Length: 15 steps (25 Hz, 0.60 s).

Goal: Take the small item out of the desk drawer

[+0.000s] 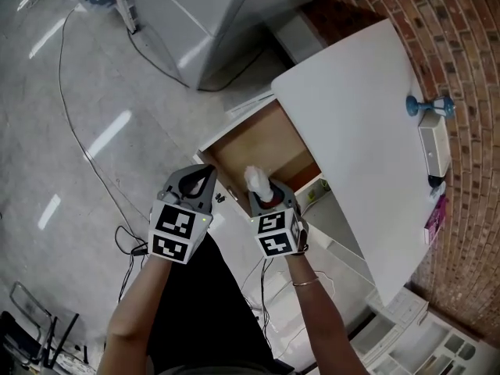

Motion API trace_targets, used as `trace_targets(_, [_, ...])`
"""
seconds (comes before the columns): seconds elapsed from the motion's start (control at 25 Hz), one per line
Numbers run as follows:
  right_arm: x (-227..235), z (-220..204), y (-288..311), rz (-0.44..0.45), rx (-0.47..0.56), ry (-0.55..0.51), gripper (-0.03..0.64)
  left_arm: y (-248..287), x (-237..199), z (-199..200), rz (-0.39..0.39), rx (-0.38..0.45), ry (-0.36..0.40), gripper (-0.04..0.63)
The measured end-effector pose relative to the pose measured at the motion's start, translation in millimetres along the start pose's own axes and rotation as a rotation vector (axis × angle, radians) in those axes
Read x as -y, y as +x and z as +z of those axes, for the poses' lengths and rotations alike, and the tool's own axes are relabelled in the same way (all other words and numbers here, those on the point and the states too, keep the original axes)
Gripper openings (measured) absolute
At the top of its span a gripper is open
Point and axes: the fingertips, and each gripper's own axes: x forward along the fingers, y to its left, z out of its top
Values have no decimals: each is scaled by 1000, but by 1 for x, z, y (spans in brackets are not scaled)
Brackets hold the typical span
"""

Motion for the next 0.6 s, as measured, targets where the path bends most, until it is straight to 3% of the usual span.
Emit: trace_targets(0.6, [-10,14,-46,50,66,247,183,-22,16,15,-7,-24,53,21])
